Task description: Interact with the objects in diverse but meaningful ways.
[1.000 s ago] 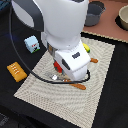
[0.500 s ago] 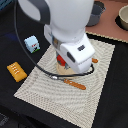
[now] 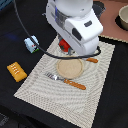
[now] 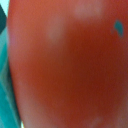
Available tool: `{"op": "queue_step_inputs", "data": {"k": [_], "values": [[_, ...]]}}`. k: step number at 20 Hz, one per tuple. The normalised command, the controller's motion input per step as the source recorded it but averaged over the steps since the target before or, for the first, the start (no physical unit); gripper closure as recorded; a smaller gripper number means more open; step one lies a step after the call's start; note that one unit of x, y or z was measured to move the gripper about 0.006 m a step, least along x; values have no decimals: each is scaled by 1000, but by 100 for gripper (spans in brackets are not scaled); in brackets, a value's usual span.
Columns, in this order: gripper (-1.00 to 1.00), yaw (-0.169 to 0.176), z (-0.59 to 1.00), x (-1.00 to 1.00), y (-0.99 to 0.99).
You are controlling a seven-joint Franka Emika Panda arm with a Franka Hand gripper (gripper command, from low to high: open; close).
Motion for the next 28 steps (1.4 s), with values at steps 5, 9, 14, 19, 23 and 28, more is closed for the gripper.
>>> {"op": "queue_step_inputs", "data": {"k": [5,9,14,19,23,28], "values": [[100,0,0,-914,742],[100,0,-61,-942,721],[100,0,-184,-886,680],[100,0,-140,-913,697],[100,0,-159,-933,713],[100,0,-309,-925,699]]}}
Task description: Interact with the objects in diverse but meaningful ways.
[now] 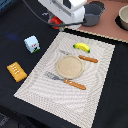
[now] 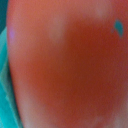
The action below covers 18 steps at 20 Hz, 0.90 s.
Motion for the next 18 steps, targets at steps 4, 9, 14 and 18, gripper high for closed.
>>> {"op": "queue_step_inputs", "data": {"k": [4,9,14,18], "values": [[100,0,-413,-872,691],[100,-51,-497,-685,490],[100,-127,-511,-610,214],[100,-147,-321,-617,129]]}}
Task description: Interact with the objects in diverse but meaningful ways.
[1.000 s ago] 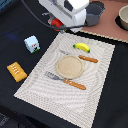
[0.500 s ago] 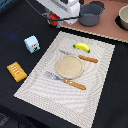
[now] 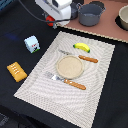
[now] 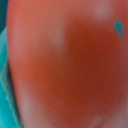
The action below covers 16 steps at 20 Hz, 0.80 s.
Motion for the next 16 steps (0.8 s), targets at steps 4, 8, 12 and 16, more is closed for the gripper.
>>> {"op": "queue_step_inputs", "data": {"k": [4,8,12,16], "values": [[100,-144,-297,-535,46],[100,-156,-126,-99,1],[100,-115,-50,204,0],[100,-83,-90,279,0]]}}
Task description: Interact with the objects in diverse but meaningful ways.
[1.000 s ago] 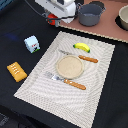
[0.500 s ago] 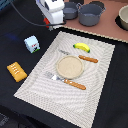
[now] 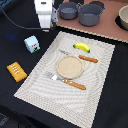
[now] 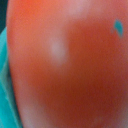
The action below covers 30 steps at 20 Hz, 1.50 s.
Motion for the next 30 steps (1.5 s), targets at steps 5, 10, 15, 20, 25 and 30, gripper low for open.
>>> {"op": "queue_step_inputs", "data": {"k": [5,10,15,20,25,30], "values": [[100,-41,-202,127,0],[100,-1,-297,0,9],[100,0,-222,6,4],[-100,-1,-142,142,33],[-100,0,-101,190,71],[-100,-14,-11,125,23]]}}
